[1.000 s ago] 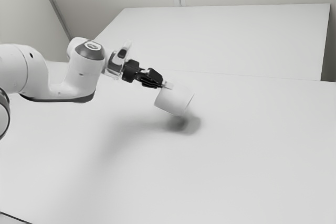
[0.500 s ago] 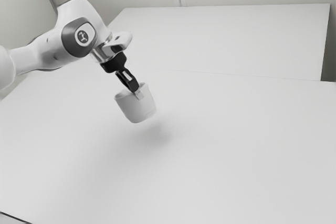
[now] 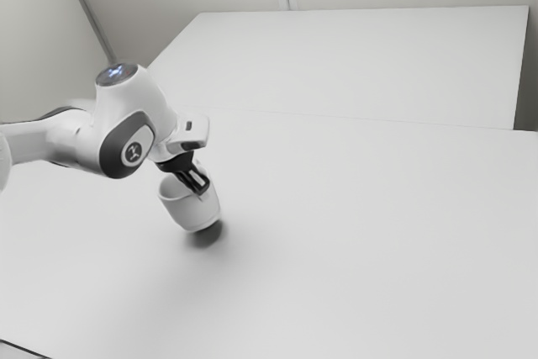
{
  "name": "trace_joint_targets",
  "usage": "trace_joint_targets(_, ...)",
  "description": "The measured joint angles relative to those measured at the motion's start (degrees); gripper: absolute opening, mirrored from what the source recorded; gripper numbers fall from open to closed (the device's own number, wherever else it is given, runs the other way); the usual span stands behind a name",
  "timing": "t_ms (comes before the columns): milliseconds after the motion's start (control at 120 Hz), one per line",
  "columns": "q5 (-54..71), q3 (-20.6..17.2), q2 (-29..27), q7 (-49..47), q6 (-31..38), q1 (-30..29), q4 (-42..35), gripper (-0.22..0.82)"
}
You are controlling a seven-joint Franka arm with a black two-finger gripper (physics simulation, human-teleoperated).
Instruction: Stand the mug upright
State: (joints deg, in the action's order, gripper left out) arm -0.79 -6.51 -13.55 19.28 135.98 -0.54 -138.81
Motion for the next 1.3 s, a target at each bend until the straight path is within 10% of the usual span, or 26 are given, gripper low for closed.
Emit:
trace_joint_targets(233, 2.59, -0.01, 0.19, -5.10, 11.35, -0.17, -4.49, -0.18)
trace_joint_targets(800, 1.94, -0.03, 4.18, -11.46, 12.10, -0.37, -5.28, -0.18)
trace_joint_targets(1067, 1.20, -0.16, 3.92, -11.93, 11.78, 0.17, -5.04, 0.31)
trace_joint_targets(1300, -4.13, -0.09, 3.08, -14.21, -0.66, -0.05, 2.88, 0.51)
